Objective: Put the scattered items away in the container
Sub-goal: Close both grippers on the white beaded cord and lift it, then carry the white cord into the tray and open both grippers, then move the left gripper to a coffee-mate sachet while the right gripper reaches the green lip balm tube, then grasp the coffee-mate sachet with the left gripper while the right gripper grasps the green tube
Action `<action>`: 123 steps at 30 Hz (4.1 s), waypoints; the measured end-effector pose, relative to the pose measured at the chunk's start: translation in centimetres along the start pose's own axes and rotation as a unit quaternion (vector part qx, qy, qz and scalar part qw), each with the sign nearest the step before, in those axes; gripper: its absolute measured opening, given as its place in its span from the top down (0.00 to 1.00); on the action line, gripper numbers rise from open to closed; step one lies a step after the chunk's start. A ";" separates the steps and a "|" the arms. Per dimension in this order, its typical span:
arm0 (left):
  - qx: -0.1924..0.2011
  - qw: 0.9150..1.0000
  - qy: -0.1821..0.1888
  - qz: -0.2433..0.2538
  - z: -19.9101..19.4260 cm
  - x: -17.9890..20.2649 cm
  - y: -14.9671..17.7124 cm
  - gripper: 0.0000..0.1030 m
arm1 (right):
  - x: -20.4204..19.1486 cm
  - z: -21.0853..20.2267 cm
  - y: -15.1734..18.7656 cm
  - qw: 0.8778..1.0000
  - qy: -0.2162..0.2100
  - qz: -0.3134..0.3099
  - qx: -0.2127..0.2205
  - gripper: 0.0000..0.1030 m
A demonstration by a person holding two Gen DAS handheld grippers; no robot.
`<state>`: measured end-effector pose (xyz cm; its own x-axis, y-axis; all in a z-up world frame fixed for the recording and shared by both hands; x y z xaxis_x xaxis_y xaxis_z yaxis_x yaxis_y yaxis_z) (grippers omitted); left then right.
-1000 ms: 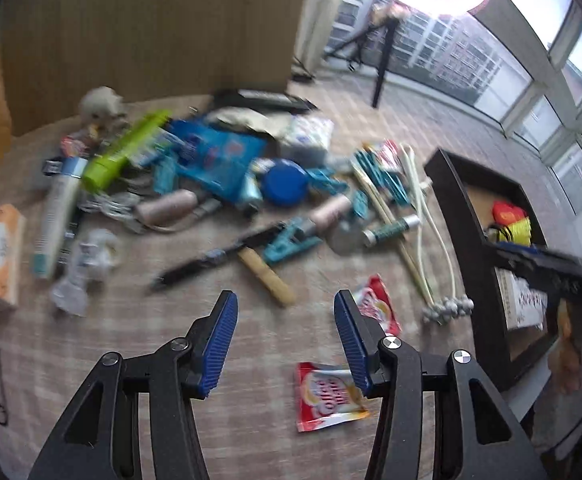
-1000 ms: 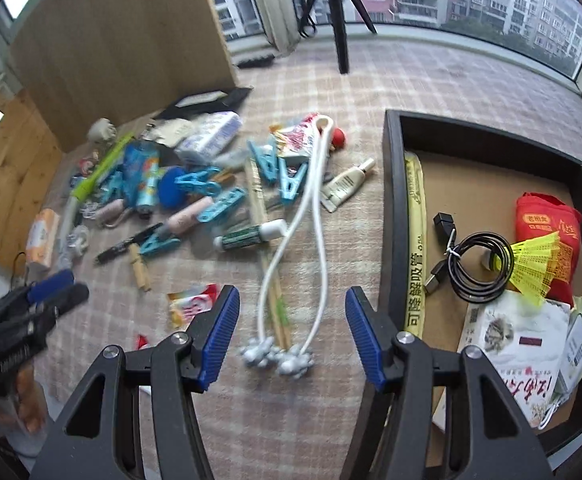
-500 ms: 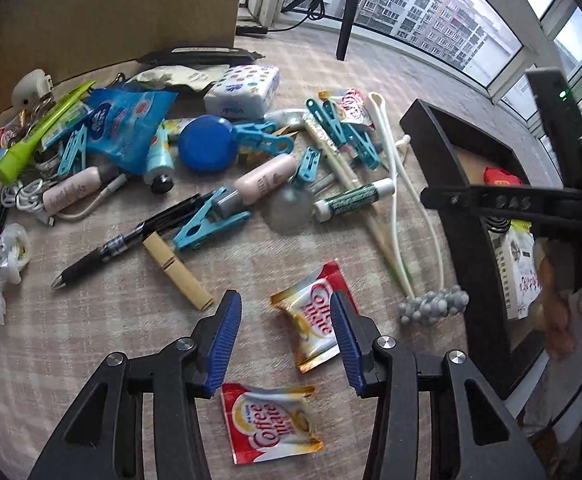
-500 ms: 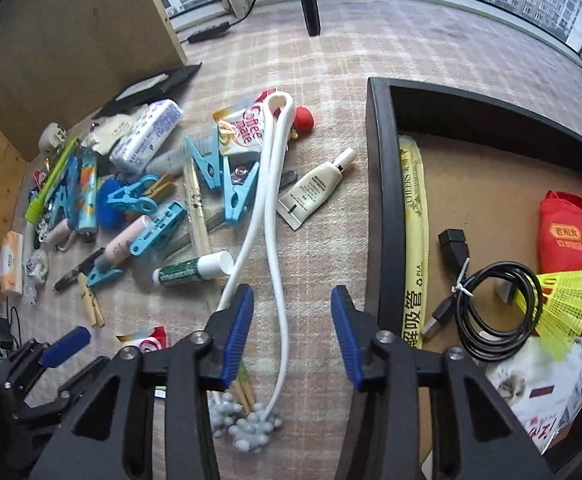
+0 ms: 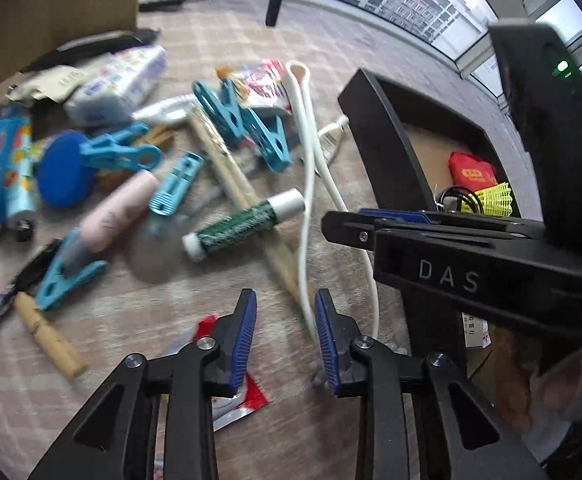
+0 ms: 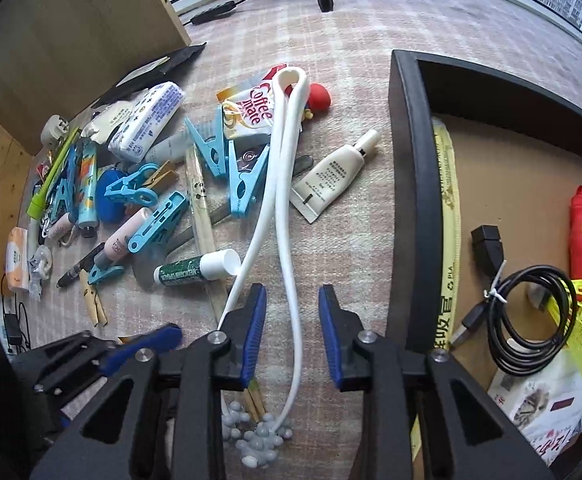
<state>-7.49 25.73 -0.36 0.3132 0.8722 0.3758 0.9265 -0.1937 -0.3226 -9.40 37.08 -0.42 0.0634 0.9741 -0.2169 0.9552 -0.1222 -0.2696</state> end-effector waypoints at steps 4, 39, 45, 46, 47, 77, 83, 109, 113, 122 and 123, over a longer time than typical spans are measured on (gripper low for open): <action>-0.012 1.000 0.009 -0.004 1.1 0.4 0.3 0.88 | -0.3 0.1 0.1 1.000 0.002 -0.005 0.001 0.77; 0.059 0.998 0.022 0.019 -5.5 5.1 0.5 0.96 | -0.1 -7.7 2.7 0.994 -0.077 0.047 0.065 0.94; 0.059 0.995 0.050 0.064 -5.1 10.8 -0.6 0.96 | 4.8 -11.4 3.5 0.990 -0.052 0.083 0.100 0.94; 0.057 0.994 0.055 0.071 -4.8 11.8 -0.8 0.96 | 5.7 -12.0 3.7 0.989 -0.047 0.089 0.105 0.94; 0.055 0.994 0.060 0.079 -4.5 13.0 -0.9 0.96 | 6.9 -12.8 4.0 0.988 -0.040 0.096 0.110 0.94; 0.100 0.991 -0.013 0.088 -5.0 15.5 -1.3 0.68 | 14.3 -17.7 4.8 0.983 0.031 0.078 0.164 0.59; 0.106 0.992 -0.064 0.017 -7.2 7.0 0.3 0.68 | 7.9 -14.7 3.2 0.989 -0.012 0.010 0.144 0.54; 0.045 0.994 -0.080 -0.053 -4.8 -4.6 5.0 0.68 | -7.5 -2.8 -0.1 0.987 -0.070 -0.141 0.013 0.54; 0.042 0.995 -0.072 -0.057 -4.6 -4.8 5.3 0.68 | -8.1 -2.6 0.1 0.959 -0.032 -0.282 0.007 0.54; 0.042 0.993 -0.069 -0.081 -4.2 -5.0 5.6 0.68 | -10.9 -1.0 2.5 0.870 -0.026 -0.492 -0.020 0.54; 0.043 0.993 -0.069 -0.082 -4.3 -5.2 5.7 0.68 | -11.1 -0.7 2.6 0.860 -0.023 -0.509 -0.023 0.54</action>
<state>-2.96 18.17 -0.40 0.1219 0.9435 0.3081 0.9395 -0.0096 -0.3424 -7.40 26.05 1.96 -0.8228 0.5637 0.0728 0.5200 0.7983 -0.3039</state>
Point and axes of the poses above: each gripper's, at about its wrist camera, not at the fingertips, and z roughly the way its jaws point, x to its right, y to its underside, the point moved 3 cm from there along z, roughly the way its jaws point, and after that the axes turned 4 degrees about x, right-handed, at the moved point
